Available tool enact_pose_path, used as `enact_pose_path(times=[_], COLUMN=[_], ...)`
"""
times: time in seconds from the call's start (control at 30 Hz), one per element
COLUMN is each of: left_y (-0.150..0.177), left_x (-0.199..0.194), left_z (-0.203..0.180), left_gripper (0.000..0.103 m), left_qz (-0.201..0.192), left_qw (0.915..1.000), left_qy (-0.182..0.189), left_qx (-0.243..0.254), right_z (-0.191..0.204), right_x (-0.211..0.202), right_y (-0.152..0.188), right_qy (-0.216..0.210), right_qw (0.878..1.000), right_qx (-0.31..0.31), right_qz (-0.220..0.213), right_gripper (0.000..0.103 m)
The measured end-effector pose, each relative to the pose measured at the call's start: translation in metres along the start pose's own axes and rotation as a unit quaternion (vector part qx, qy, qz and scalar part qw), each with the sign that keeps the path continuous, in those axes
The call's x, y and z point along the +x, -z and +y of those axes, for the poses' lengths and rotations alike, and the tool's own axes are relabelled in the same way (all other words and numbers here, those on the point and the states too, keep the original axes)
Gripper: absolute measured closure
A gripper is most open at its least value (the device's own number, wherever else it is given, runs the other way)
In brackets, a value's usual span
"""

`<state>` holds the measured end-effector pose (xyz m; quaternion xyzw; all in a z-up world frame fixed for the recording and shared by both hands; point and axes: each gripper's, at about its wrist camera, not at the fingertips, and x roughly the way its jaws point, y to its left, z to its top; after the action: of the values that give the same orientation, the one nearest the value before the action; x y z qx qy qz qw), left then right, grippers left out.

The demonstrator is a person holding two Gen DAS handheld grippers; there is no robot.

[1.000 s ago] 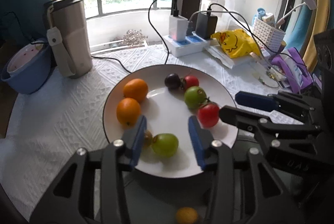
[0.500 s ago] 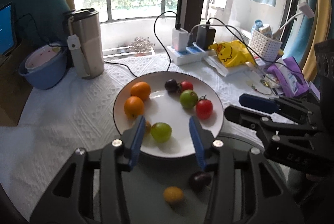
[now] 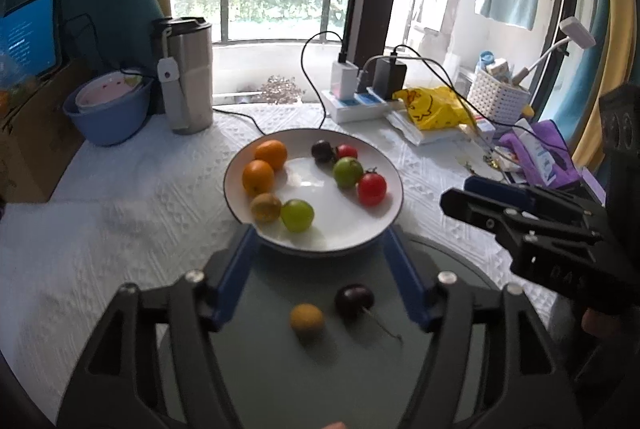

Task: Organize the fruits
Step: 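Move both open grippers back to the last fruits on the tray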

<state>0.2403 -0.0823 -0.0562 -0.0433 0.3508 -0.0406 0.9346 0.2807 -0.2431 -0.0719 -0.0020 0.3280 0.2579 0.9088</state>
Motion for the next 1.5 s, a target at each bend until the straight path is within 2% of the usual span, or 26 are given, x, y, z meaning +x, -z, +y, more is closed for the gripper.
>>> enact_pose_path(times=[0.67,1.33,1.5], left_y=[0.041,0.068,0.064], left_x=[-0.010,0.013,0.022], left_z=[-0.004,0.017,0.015], left_gripper=[0.035,0.035,0.035], left_qz=[0.018,0.061,0.077], left_qw=[0.9998,0.9979,0.9970], left_qy=[0.002,0.000,-0.005], left_qx=[-0.007,-0.021,0.002], right_z=[0.007,0.019,0.026], right_x=[-0.010,0.023,0.035], right_y=[0.028,0.046,0.042], right_qy=[-0.007,-0.022,-0.037], right_qw=[1.000,0.997,0.996], right_qx=[-0.001,-0.005,-0.002], right_qz=[0.014,0.068,0.081], right_gripper=[0.059,0.059,0.059])
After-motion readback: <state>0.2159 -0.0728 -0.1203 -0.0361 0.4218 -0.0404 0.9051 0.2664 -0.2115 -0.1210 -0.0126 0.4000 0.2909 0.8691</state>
